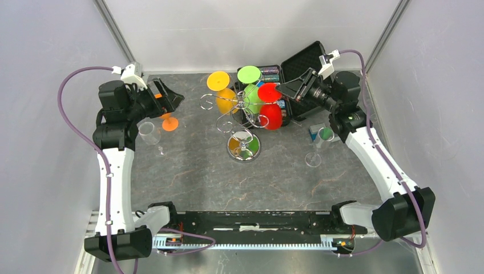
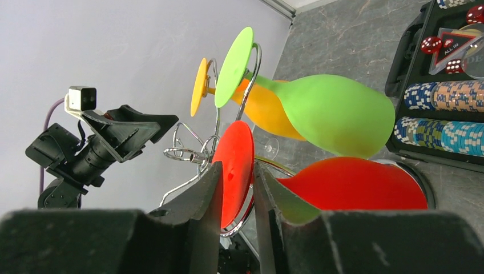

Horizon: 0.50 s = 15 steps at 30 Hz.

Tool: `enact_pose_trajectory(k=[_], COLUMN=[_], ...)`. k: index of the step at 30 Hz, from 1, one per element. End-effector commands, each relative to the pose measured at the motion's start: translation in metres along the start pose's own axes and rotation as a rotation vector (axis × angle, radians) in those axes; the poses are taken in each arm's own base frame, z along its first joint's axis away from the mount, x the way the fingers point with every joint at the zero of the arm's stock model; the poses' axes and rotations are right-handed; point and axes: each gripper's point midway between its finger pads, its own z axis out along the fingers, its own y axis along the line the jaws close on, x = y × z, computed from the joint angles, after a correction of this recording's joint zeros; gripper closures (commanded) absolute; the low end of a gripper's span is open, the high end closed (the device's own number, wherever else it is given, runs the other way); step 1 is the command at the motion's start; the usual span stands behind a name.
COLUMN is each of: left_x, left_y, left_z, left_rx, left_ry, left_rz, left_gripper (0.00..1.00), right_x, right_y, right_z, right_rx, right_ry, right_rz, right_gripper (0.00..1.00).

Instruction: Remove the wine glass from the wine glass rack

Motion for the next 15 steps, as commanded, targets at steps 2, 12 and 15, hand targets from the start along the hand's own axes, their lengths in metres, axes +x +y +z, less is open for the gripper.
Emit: enact_pose_trajectory(k=[2,12,15], left_x=[-0.012,-0.011,-0.012], left_y=[-0.003,-0.002,-0.003], left_z=[-0.001,-0.001,-0.003], left_rx=[0.005,0.001,0.003], left_ry=[-0.053,-0.053,-0.058], left_rz=[-0.002,0.001,0.003], left_gripper=[0.04,0.03,0.03], right_x=[0.002,-0.007,-0.018], right_y=[0.018,0.02,0.025], right_z=[0.001,0.001,-0.004], right_rx=[-0.038,-0.014,-0.004], right_ry=[0.025,-0.036,-0.09], right_rz=[-0.053,-0.084,-0.084], right_gripper=[0.71,1.0,1.0])
